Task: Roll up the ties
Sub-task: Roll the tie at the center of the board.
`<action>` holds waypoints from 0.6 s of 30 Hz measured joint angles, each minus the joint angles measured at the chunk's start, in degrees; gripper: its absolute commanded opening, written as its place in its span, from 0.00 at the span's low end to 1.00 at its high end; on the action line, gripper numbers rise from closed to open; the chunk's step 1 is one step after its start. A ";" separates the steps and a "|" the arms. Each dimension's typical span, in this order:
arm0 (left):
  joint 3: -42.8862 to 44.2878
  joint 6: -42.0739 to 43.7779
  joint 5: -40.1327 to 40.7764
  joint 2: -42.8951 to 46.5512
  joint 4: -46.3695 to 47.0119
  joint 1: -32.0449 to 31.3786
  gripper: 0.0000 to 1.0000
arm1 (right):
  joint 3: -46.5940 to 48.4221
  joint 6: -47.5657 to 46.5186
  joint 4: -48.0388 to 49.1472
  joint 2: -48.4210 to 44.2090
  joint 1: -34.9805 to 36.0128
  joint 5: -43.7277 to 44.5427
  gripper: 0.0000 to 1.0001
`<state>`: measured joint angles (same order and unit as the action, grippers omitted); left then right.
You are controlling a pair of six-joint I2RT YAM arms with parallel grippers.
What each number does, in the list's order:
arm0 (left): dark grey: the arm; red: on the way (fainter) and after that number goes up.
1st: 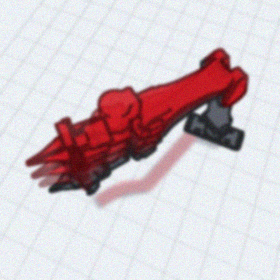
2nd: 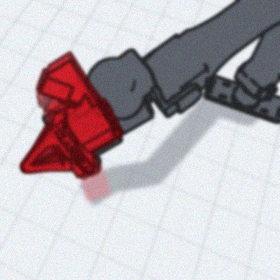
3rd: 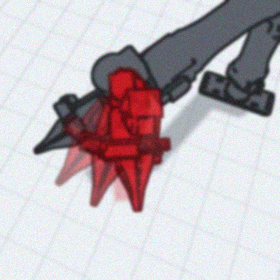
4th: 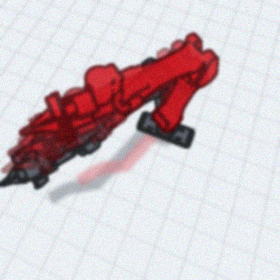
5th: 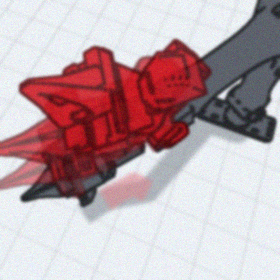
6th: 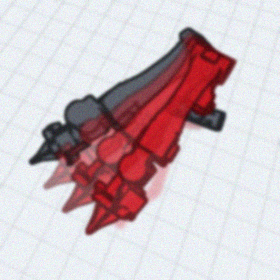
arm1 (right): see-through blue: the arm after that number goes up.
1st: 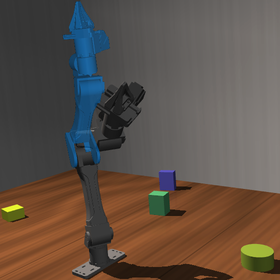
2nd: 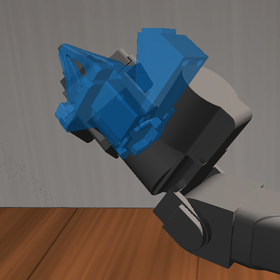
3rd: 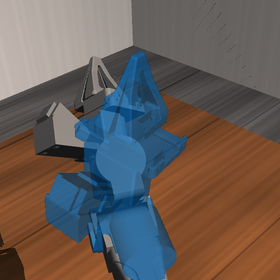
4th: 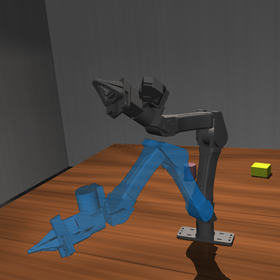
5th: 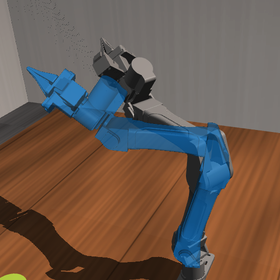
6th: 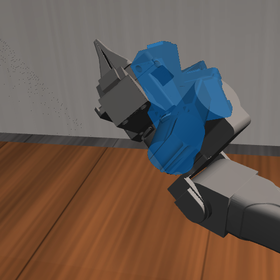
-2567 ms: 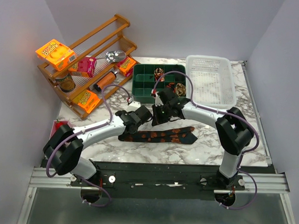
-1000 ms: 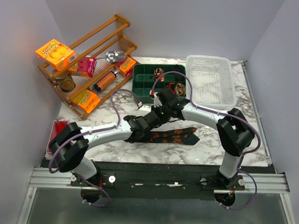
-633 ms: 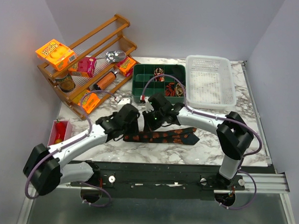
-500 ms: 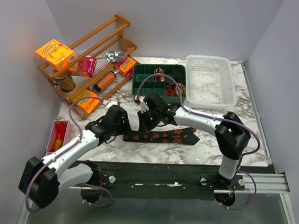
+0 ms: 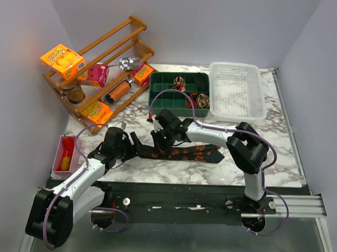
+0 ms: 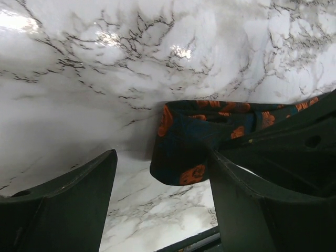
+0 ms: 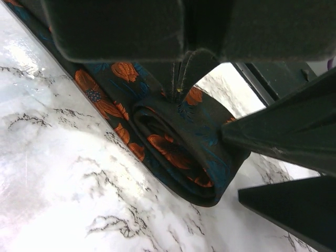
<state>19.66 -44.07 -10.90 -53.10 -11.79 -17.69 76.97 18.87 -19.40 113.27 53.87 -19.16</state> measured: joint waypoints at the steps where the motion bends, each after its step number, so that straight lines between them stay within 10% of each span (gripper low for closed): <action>1: -0.59 -0.13 -0.92 -0.17 1.16 0.11 0.79 | 0.13 0.00 0.00 0.09 0.00 0.15 0.02; 18: -7.91 -2.21 -8.31 -8.17 25.35 0.44 0.50 | 0.31 -1.16 0.04 0.63 -3.43 -0.87 0.02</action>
<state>11.75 -46.28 -19.20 -61.28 13.56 -17.26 77.28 17.72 -19.35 113.91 50.43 -20.03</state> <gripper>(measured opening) 0.577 0.016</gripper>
